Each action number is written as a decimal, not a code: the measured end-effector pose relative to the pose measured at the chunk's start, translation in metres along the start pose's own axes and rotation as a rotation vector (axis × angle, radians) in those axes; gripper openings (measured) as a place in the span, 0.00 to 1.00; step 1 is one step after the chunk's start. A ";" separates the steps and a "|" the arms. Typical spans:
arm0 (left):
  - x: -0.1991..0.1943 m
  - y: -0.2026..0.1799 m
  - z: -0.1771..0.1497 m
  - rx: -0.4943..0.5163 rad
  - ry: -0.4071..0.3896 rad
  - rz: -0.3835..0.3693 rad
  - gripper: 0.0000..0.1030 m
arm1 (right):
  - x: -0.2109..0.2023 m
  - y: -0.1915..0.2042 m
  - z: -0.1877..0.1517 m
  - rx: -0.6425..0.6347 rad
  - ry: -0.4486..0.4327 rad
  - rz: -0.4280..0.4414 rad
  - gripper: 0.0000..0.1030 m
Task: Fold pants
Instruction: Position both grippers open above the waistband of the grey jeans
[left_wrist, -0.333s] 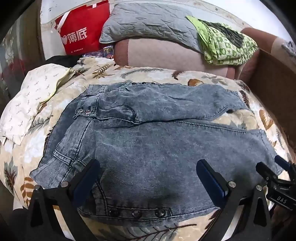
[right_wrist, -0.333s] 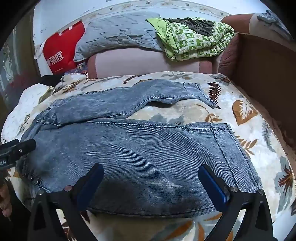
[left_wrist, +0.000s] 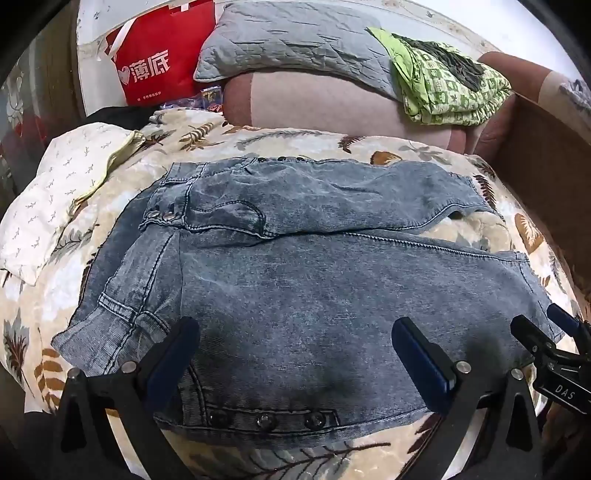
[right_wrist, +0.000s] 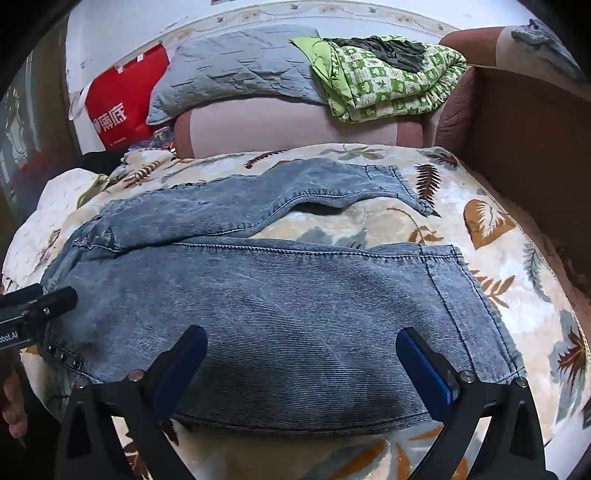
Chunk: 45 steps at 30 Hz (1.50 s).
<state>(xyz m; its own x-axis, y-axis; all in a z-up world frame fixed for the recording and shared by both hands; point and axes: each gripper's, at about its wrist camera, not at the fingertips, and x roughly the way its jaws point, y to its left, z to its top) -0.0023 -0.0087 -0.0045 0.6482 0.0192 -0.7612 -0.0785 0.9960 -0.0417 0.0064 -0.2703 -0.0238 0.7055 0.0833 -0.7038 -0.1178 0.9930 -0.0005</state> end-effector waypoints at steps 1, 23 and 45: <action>0.000 -0.001 0.000 -0.001 0.003 -0.004 1.00 | 0.000 0.000 0.001 0.005 0.001 0.000 1.00; 0.004 0.005 -0.004 -0.032 -0.003 -0.042 1.00 | 0.001 -0.003 -0.001 0.018 0.004 0.000 1.00; 0.003 0.007 -0.005 -0.037 -0.003 -0.046 1.00 | -0.001 -0.003 0.001 0.013 -0.017 -0.008 1.00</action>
<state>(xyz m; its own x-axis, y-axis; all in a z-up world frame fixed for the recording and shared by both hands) -0.0043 -0.0025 -0.0104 0.6542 -0.0260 -0.7559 -0.0765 0.9920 -0.1004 0.0068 -0.2735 -0.0225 0.7184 0.0770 -0.6914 -0.1033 0.9946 0.0035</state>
